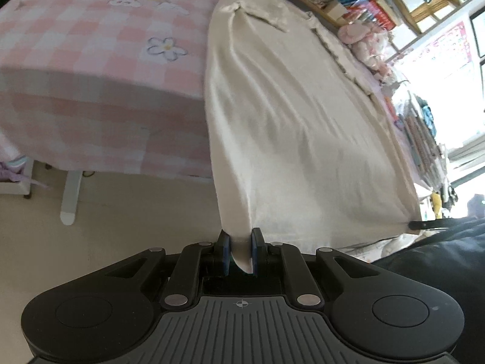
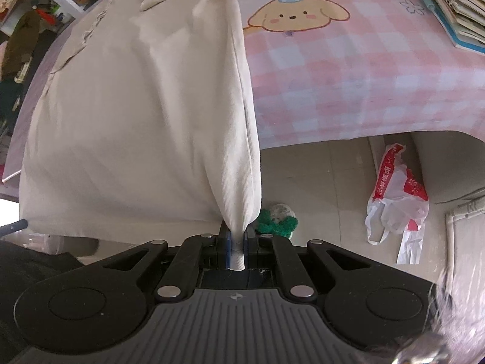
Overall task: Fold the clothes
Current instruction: 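Lift the hem with both grippers and fold it over toward the collar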
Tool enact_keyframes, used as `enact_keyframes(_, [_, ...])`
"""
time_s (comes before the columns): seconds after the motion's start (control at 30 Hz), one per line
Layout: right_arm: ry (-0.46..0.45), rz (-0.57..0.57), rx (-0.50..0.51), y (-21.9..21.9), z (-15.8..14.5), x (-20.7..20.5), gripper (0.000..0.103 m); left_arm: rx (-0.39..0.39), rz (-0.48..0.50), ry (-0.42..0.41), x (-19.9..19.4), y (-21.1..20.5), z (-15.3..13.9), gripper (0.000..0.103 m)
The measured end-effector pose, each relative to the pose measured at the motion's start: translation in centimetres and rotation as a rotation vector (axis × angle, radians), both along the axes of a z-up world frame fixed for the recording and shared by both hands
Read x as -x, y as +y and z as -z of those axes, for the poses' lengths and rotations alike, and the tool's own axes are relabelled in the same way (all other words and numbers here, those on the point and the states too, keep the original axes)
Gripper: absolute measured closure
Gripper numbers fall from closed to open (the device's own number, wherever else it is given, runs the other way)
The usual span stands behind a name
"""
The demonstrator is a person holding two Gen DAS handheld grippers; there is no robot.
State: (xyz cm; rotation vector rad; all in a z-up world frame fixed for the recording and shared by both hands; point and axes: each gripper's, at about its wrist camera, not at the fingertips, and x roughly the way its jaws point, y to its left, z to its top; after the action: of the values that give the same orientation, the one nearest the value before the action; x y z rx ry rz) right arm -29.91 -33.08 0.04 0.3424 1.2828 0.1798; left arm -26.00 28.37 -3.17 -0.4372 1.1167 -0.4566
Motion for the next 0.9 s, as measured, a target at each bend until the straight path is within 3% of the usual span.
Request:
enact_keyframes(0.1, [-0.025, -0.015, -0.051, -0.3, -1.0, -0.4, 0.096, 0.078, -0.043, -0.039, -0.2, 0.5, -1.5, 0.091])
enact_keyframes(0.2, [-0.104, 0.034, -0.186, -1.5, -3.1, -0.8, 0.096, 0.184, -0.108, -0.107, -1.1, 1.1, -3.6, 0.091])
enact_keyframes(0.4, [-0.434, 0.244, -0.447, -4.7, -8.5, -5.9, 0.096, 0.442, -0.372, -0.312, -6.5, 3.0, -7.3, 0.091])
enact_keyframes(0.53, [-0.587, 0.362, -0.582, -5.4, -10.6, -11.3, 0.096, 0.545, -0.527, -0.388, -12.0, 3.1, -8.4, 0.091])
enact_keyframes(0.67, [-0.627, 0.388, -0.608, -4.9, -11.7, -17.6, 0.096, 0.525, -0.576, -0.420, -18.2, 2.0, -9.8, 0.091])
enact_keyframes(0.9, [-0.605, 0.366, -0.622, -5.2, -10.4, -26.8, 0.096, 0.428, -0.625, -0.440, -24.0, 0.5, -11.3, 0.091])
